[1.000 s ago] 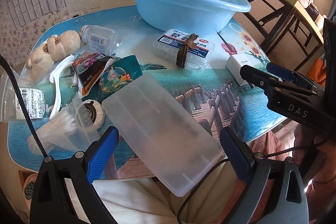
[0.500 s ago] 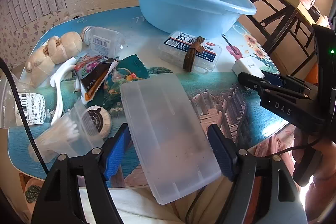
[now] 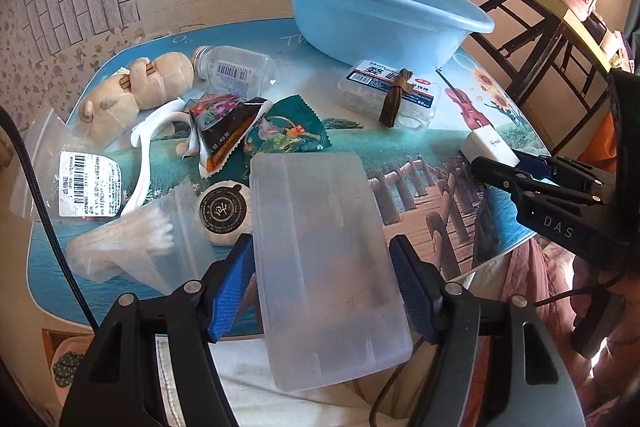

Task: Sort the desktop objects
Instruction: 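Grasp the white charger with the right gripper, then grasp the clear plastic lid with the left gripper while the right gripper holds the charger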

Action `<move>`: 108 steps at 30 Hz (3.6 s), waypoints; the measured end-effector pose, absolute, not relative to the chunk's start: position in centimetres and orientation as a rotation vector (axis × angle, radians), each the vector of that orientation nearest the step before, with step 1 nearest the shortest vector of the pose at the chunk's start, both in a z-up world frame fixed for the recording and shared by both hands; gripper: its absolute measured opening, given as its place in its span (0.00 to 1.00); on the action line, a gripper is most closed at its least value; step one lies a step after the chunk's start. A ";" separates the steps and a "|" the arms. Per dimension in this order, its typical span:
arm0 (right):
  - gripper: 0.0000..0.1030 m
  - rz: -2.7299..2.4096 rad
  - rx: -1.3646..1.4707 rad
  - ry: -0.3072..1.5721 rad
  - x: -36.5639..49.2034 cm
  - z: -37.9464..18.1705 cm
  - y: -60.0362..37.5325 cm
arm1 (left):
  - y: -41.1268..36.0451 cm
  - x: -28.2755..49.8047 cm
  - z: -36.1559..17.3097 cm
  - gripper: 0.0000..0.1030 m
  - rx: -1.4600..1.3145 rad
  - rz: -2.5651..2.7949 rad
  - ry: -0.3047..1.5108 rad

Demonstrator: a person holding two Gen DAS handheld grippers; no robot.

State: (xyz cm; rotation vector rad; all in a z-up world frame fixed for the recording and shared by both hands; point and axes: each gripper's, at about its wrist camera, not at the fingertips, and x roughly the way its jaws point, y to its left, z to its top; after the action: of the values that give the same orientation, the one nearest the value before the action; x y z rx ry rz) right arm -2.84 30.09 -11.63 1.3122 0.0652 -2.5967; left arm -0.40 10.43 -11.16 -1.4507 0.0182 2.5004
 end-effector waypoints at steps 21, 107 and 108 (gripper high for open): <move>0.67 -2.629 1.200 0.083 -3.7 -12.3 28.2 | 10.9 -1.2 -12.8 1.00 -1.394 2.602 0.120; 1.00 -2.561 1.218 0.181 -5.7 -13.0 28.3 | 11.7 -1.5 -12.4 0.62 -1.271 2.588 0.164; 1.00 -2.552 1.226 0.185 -5.7 -12.9 28.3 | 11.6 -1.5 -12.4 0.62 -1.270 2.587 0.161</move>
State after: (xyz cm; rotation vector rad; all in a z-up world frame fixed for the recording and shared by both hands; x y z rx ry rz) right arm -5.67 28.34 -12.92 1.2262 0.1849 -2.5516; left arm -1.51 11.65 -12.40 -1.2704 0.1608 2.5868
